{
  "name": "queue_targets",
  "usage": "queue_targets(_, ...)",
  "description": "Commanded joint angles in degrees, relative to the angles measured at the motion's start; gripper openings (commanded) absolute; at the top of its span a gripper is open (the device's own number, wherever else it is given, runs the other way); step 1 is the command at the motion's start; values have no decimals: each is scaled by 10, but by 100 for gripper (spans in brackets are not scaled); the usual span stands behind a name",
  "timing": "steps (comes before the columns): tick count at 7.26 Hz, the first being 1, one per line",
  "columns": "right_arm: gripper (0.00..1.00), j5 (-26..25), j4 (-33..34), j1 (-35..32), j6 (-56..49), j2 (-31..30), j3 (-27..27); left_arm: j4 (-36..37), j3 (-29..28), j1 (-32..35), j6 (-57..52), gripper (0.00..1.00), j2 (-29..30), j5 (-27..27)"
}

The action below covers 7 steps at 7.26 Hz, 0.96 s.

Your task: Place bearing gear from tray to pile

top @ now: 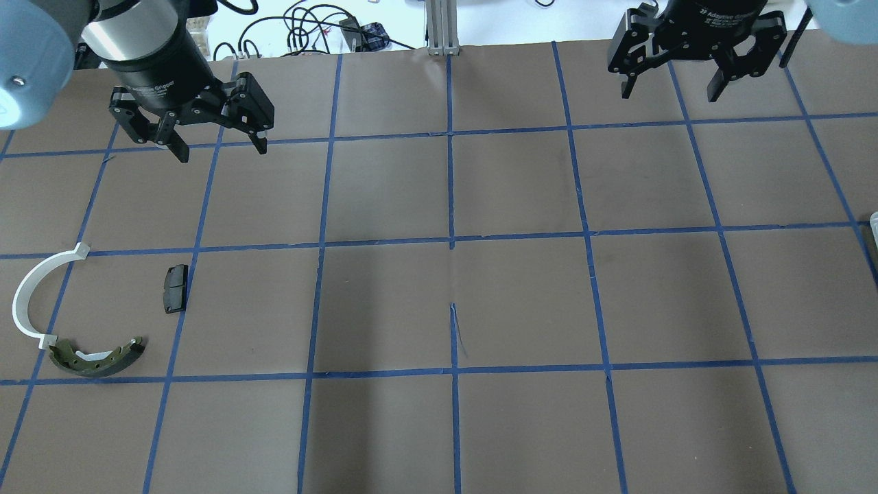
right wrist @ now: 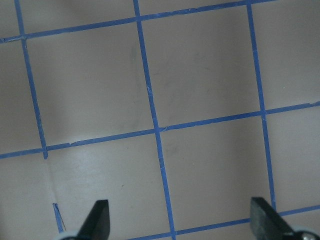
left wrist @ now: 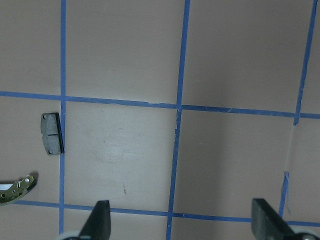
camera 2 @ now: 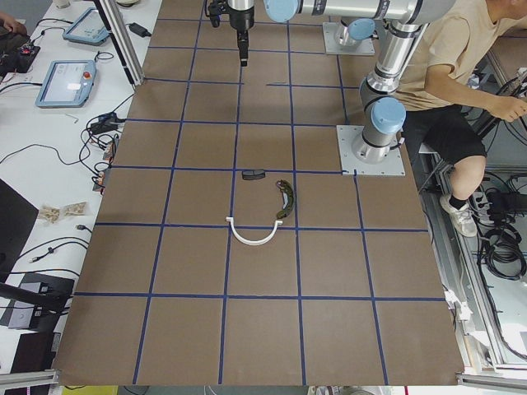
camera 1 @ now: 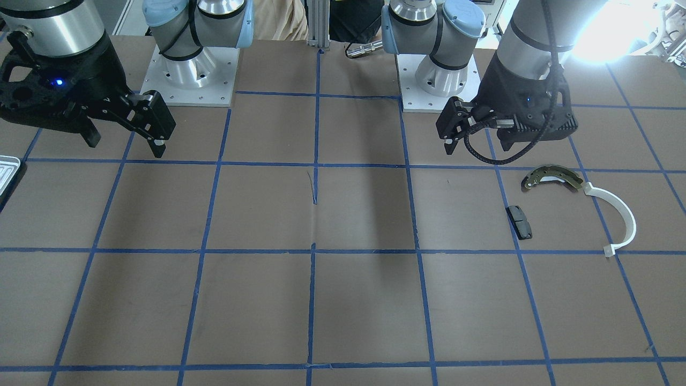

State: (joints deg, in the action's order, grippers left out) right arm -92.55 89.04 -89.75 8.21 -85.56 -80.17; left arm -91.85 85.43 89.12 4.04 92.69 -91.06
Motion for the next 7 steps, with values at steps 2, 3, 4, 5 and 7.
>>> queue_targets(2, 100, -1, 0, 0, -3, 0, 3, 0, 0, 0, 0, 100, 0, 0)
queue_targets(3, 100, -2, 0, 1, -4, 0, 5, 0, 0, 0, 0, 100, 0, 0)
queue_targets(4, 100, -2, -1, 1, -5, 0, 5, 0, 0, 0, 0, 100, 0, 0)
queue_targets(5, 100, -3, -1, 2, -22, 1, 0, 0, 0, 0, 0, 100, 0, 0)
queue_targets(7, 100, -20, 0, 58, -139, -7, 4, 0, 0, 0, 0, 100, -1, 0)
